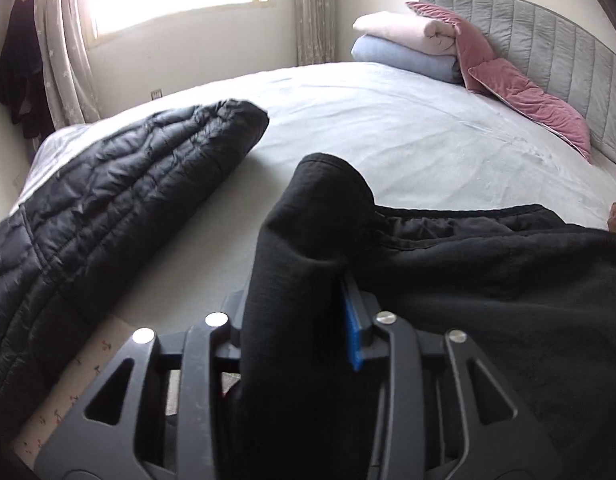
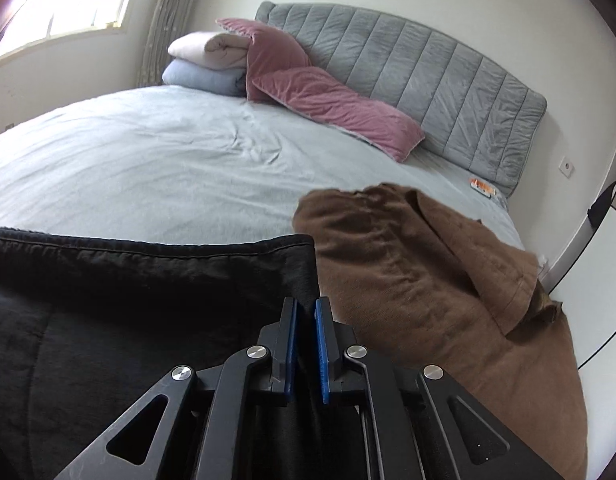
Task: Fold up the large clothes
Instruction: 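Lift the hem with both tools and fold it up onto the collar, then open both tools to release the folded jacket and pull back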
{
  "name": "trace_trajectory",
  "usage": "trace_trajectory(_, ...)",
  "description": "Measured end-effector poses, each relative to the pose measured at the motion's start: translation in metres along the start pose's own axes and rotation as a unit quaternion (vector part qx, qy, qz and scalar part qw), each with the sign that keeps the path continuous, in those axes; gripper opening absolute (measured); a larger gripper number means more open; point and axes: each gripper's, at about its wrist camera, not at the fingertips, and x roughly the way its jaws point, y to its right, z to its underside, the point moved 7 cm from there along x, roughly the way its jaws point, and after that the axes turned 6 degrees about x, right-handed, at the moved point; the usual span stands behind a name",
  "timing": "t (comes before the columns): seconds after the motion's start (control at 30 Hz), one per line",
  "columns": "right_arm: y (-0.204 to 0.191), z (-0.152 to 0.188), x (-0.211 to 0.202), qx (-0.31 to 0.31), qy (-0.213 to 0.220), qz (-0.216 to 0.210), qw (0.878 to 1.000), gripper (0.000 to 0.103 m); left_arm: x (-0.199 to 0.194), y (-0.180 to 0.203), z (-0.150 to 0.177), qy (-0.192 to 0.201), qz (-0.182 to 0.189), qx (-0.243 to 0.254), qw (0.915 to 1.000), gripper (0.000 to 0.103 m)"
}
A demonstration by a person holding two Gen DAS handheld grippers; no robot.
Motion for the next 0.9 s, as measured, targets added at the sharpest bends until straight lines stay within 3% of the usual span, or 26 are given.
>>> trace_trajectory(0.1, 0.004, 0.006, 0.002, -0.004, -0.018, 0.006, 1.000, 0.015, -0.011, -0.021, -0.004, 0.002, 0.005, -0.042, 0.9991, 0.070)
trace_trajectory(0.17, 0.006, 0.002, -0.019, -0.005, 0.003, -0.003, 1.000, 0.030, -0.031, -0.026, -0.009, 0.022, 0.012, -0.044, 0.9987, 0.072)
trace_trajectory(0.2, 0.004, 0.000, -0.034, -0.007, 0.018, -0.016, 1.000, 0.037, -0.043, -0.026, -0.011, 0.031, 0.011, -0.037, 0.9988, 0.074)
trace_trajectory(0.23, -0.003, -0.001, -0.050, -0.013, 0.032, -0.035, 0.999, 0.050, -0.054, -0.021, -0.013, 0.041, 0.013, -0.024, 0.9988, 0.074)
trace_trajectory(0.27, -0.013, -0.001, -0.063, -0.025, 0.042, -0.057, 0.997, 0.055, -0.065, -0.014, -0.013, 0.049, 0.020, -0.006, 0.9986, 0.075)
trace_trajectory(0.33, -0.043, 0.002, -0.083, -0.059, 0.035, -0.088, 0.994, 0.055, -0.079, 0.006, -0.014, 0.052, 0.035, 0.024, 0.9978, 0.076)
trace_trajectory(0.4, -0.078, 0.012, -0.097, -0.087, 0.012, -0.133, 0.987, 0.055, -0.089, 0.029, -0.011, 0.050, 0.075, 0.038, 0.9952, 0.076)
trace_trajectory(0.47, -0.113, 0.022, -0.107, -0.101, -0.014, -0.183, 0.978, 0.055, -0.088, 0.062, -0.004, 0.028, 0.129, 0.061, 0.9894, 0.076)
trace_trajectory(0.6, -0.173, 0.037, -0.110, -0.111, -0.054, -0.258, 0.958, 0.055, -0.063, 0.119, 0.010, -0.016, 0.190, 0.093, 0.9774, 0.076)
trace_trajectory(0.7, -0.183, 0.036, -0.092, -0.105, -0.066, -0.259, 0.958, 0.055, -0.020, 0.109, 0.010, -0.056, 0.158, 0.066, 0.9837, 0.076)
trace_trajectory(0.8, -0.148, 0.024, -0.059, -0.073, -0.072, -0.229, 0.968, 0.058, 0.013, 0.054, 0.006, -0.068, 0.090, 0.029, 0.9933, 0.075)
trace_trajectory(0.87, -0.101, 0.017, -0.033, -0.043, -0.078, -0.183, 0.979, 0.060, 0.023, 0.009, 0.009, -0.081, 0.000, 0.040, 0.9959, 0.075)
trace_trajectory(0.9, -0.074, 0.018, -0.018, -0.031, -0.084, -0.143, 0.986, 0.060, 0.028, -0.014, 0.013, -0.094, -0.050, 0.047, 0.9932, 0.078)
